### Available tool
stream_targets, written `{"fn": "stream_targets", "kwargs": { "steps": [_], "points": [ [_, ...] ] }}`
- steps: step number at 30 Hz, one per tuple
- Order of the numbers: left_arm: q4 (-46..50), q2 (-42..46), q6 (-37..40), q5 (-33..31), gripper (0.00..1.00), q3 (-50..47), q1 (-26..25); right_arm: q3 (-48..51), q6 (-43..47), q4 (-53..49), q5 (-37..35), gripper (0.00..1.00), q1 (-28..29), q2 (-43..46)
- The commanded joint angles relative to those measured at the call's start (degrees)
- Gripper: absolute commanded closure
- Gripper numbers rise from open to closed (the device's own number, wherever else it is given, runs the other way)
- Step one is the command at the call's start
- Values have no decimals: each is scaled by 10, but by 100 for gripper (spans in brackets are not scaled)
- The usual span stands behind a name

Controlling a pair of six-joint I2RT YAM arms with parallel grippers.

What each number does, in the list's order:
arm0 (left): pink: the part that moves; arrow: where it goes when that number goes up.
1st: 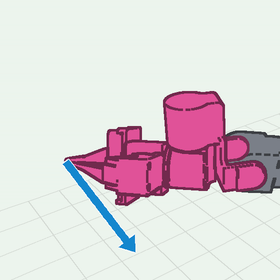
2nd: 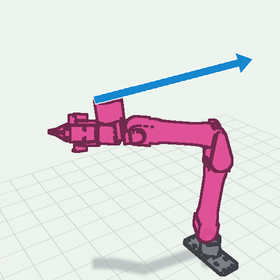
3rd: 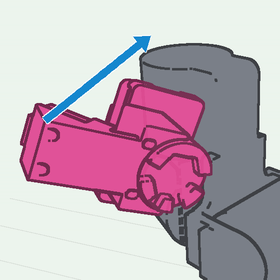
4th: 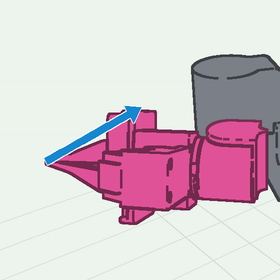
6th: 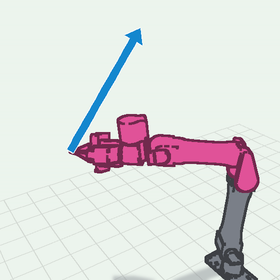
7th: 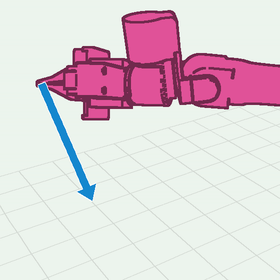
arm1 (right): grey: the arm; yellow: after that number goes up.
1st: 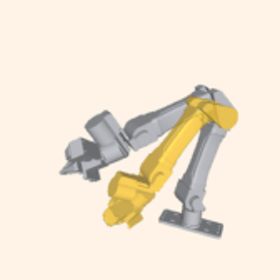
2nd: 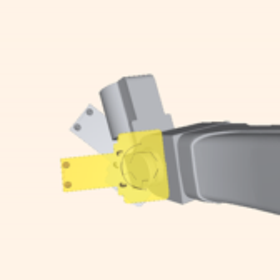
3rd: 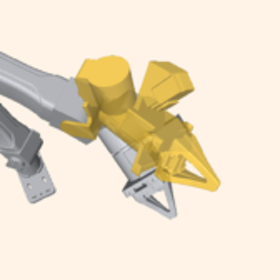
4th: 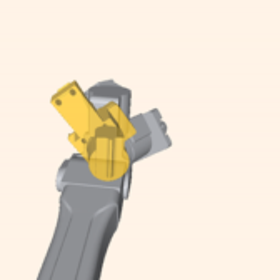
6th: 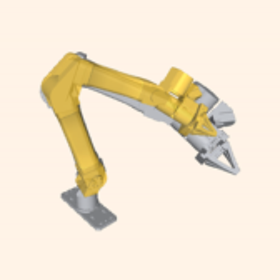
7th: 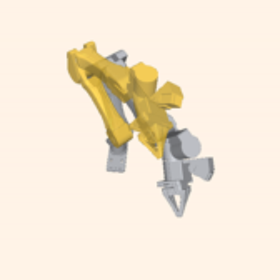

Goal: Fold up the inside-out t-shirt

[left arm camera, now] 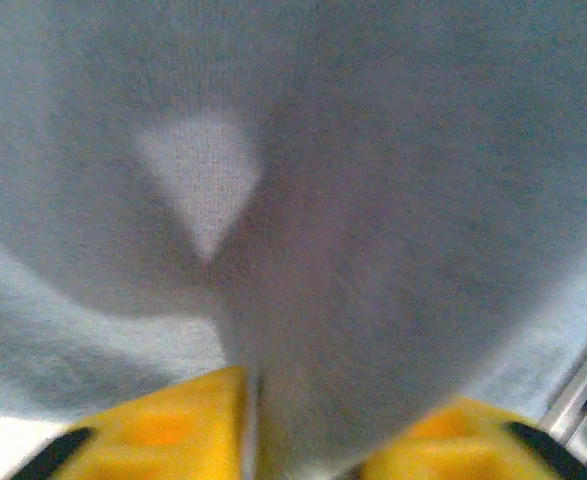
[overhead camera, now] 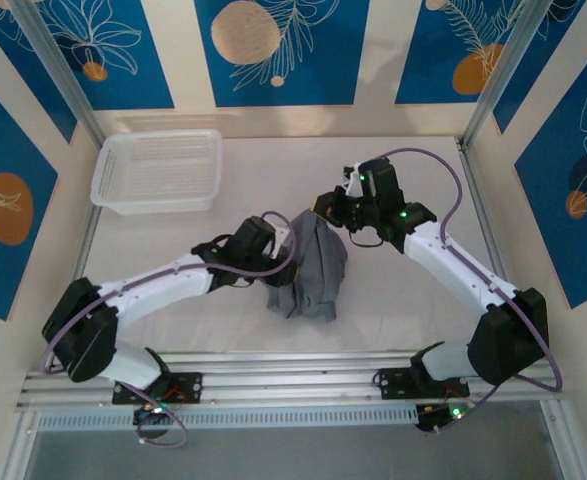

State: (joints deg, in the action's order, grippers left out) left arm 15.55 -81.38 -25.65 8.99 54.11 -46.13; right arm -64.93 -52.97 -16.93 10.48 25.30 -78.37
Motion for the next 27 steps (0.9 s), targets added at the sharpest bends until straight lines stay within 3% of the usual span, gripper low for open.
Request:
{"fn": "stream_targets", "kwargs": {
  "steps": [1, 6, 10, 13, 14, 16, 19, 22, 23, 27],
  "points": [
    [-30, 31, -18, 47, 100, -23, 21, 1, 0, -17, 9, 100, -23, -33],
    [-118, 33, -79, 160, 100, -47, 48, -7, 43, -43, 41, 97, -60, -105],
    [-152, 43, -107, 204, 100, -44, 67, -8, 105, -83, 46, 60, -89, -129],
    [-107, 50, -103, 190, 100, -31, 83, 58, 132, -54, 9, 54, -88, -30],
    [-87, 51, -98, 182, 100, -27, 87, 98, 138, -25, -1, 45, -79, 22],
    [-59, 52, -87, 170, 100, -22, 95, 158, 148, 9, -35, 30, -39, 101],
    [-33, 51, -73, 161, 100, -12, 104, 193, 152, -7, -122, 21, 71, 146],
    [-21, 47, -68, 165, 100, 1, 107, 179, 126, -29, -223, 17, 170, 118],
    [-21, 46, -68, 167, 100, 4, 107, 171, 114, -27, -255, 7, 196, 98],
    [-11, 55, -68, 156, 100, 13, 108, 90, 56, -118, -418, 6, 230, -1]
  ]
}}
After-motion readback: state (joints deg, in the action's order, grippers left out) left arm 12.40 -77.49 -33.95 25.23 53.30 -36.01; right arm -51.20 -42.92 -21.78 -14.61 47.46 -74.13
